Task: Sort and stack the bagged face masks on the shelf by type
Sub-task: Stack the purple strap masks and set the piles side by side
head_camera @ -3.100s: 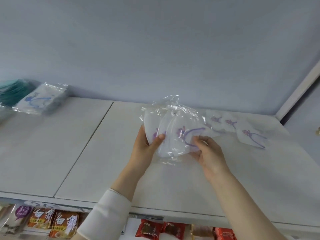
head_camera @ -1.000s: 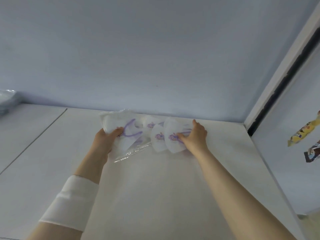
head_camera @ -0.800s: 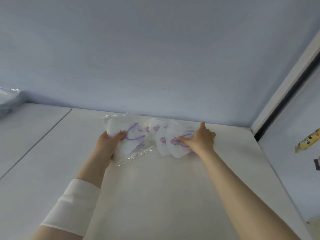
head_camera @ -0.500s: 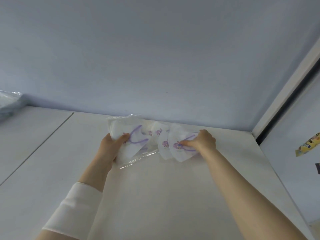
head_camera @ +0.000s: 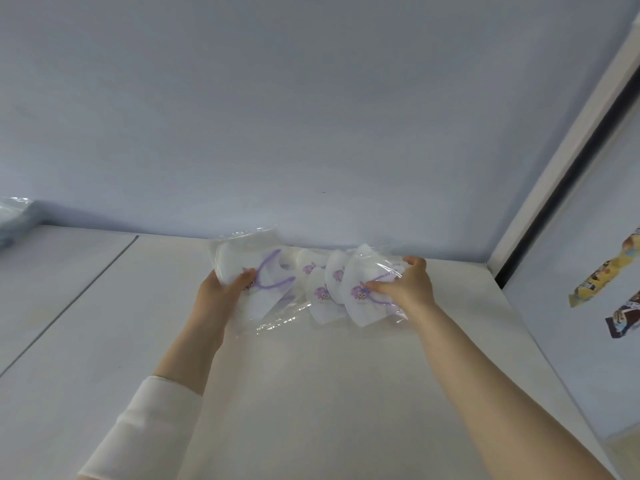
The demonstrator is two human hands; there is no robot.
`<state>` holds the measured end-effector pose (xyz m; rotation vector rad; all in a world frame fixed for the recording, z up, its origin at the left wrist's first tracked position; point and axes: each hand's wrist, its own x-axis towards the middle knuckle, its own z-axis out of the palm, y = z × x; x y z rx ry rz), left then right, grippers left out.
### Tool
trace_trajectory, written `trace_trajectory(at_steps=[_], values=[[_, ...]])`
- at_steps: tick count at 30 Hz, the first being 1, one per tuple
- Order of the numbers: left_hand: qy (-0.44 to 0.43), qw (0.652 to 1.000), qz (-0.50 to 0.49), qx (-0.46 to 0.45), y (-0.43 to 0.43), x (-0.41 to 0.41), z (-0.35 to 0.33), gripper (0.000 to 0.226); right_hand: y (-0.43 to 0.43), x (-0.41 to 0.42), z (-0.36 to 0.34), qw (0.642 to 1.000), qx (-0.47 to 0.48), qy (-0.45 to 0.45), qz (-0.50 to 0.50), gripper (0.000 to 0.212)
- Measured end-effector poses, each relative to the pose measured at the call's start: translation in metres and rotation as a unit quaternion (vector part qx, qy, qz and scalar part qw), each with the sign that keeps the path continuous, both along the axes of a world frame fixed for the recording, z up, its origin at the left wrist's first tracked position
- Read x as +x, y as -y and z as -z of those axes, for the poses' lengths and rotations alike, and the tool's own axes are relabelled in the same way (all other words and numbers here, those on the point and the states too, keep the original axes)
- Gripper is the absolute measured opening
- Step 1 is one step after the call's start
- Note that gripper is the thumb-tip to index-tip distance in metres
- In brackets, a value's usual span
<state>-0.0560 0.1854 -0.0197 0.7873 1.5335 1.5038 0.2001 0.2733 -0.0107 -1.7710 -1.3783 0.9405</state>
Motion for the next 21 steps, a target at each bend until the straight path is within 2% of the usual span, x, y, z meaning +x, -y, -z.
trace_trajectory(at_steps=[5,8,11,14,16,19,21], values=[[-0.005,0.999,-0.005,0.048,0.001,0.011,-0.012,0.024,0.008,0.022,-0.003,0.989,0.013,-0.138,-0.053,0.025],[-0.01,0.997,-0.01,0.081,0.0,0.017,-0.018,0.01,0.018,0.035,-0.015,0.972,0.011,-0.222,-0.073,0.014],[-0.029,0.995,0.003,0.092,-0.002,0.026,-0.022,0.007,0.026,0.042,-0.026,0.962,0.039,-0.253,-0.095,0.006],[-0.046,0.993,0.05,0.1,-0.001,0.044,-0.027,0.01,0.037,0.033,-0.034,0.939,0.058,-0.296,-0.163,0.017],[-0.055,0.988,0.092,0.114,0.003,0.058,-0.03,0.01,0.047,0.02,-0.036,0.942,0.072,-0.265,-0.192,0.042],[-0.049,0.978,0.149,0.138,0.013,0.072,-0.029,0.01,0.062,0.003,-0.032,0.963,0.102,-0.192,-0.16,0.078],[-0.038,0.974,0.165,0.152,0.02,0.074,-0.024,0.024,0.071,-0.003,-0.027,0.96,0.124,-0.2,-0.154,0.099]])
